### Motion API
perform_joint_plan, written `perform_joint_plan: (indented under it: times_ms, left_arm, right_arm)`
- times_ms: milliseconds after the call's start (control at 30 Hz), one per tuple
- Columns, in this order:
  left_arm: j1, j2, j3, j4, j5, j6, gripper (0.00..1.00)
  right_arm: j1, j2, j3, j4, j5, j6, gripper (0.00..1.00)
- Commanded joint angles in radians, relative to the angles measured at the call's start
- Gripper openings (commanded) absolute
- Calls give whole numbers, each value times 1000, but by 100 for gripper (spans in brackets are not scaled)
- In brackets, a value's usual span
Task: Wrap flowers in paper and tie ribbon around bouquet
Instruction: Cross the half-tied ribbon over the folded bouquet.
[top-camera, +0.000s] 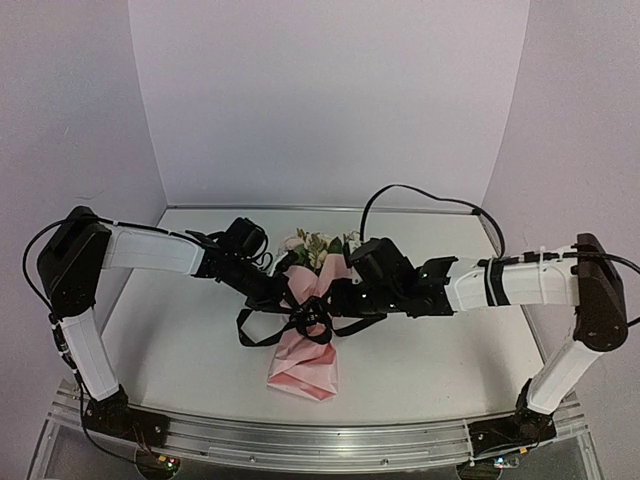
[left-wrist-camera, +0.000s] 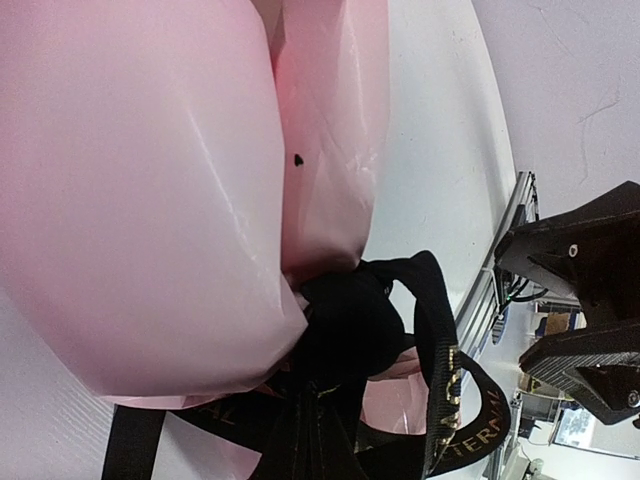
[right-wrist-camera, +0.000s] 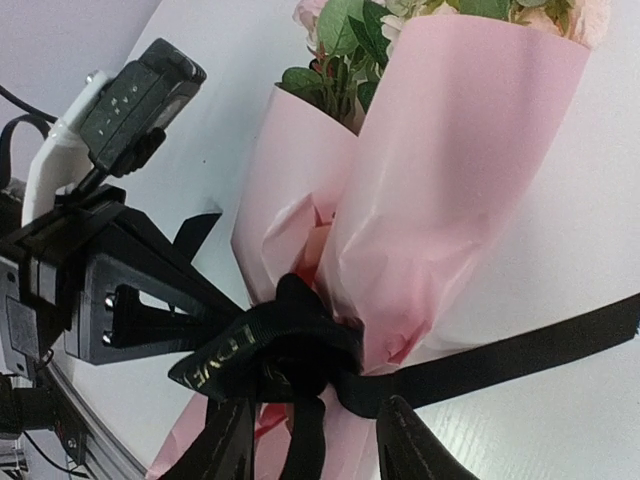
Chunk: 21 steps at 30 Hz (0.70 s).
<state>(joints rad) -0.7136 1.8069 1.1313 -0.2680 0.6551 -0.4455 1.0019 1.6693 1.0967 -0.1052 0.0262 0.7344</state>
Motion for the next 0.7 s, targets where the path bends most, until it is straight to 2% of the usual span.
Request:
perform_joint_plan:
  times_ms: [0, 167, 667]
  left_arm:
    - [-2, 2, 47, -3, 12, 4, 0]
    - [-1, 0, 47, -4, 3, 5, 0]
    - [-1, -11, 42, 9, -6, 4, 0]
  right_arm:
    - [12, -62, -1, -68, -39, -14, 48]
    - [55, -58, 25, -171, -63, -28, 54]
    - [115, -6, 122, -289, -36, -8, 56]
